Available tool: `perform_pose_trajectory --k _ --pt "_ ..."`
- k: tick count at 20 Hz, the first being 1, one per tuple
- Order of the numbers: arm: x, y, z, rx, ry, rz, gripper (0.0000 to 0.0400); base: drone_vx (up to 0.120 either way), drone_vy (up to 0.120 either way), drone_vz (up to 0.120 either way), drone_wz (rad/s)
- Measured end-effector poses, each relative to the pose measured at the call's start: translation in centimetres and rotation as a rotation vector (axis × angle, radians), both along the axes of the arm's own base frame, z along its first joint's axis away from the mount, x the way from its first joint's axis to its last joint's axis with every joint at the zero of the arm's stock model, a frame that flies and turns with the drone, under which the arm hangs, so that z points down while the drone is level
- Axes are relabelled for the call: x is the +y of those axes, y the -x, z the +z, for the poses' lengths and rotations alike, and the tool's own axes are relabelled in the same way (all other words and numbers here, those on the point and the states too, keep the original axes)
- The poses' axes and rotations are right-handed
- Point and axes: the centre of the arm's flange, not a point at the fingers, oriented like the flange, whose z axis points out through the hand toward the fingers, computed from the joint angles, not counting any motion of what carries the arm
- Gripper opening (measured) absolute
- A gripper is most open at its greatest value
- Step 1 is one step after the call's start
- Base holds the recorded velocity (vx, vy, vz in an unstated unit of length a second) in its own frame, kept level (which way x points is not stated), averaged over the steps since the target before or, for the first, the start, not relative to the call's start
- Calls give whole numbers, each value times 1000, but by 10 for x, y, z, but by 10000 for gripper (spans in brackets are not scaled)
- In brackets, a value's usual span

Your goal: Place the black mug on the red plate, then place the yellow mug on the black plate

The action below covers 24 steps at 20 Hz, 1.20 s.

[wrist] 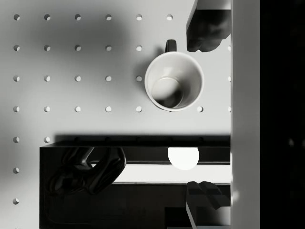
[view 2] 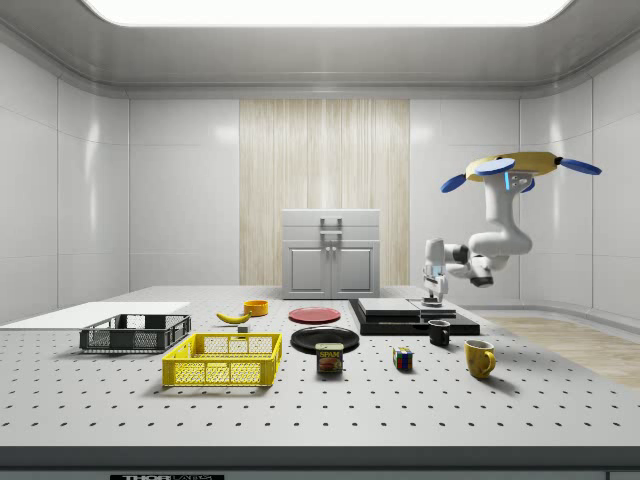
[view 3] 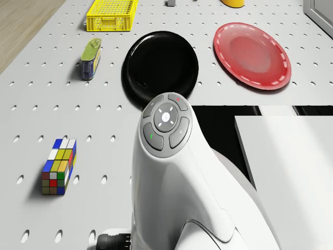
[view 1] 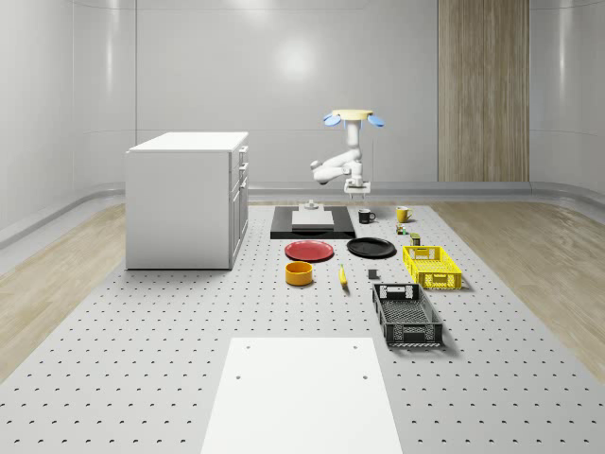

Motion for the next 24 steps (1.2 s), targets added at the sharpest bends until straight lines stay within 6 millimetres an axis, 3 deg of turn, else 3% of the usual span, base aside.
perform_pose_trajectory --k 10,17,24 --pt "0 0 0 0 1 0 400 0 0 -108 0" --pt "-14 0 1 0 1 0 400 0 0 0 0" --pt "-21 0 25 0 1 0 400 0 0 0 0"
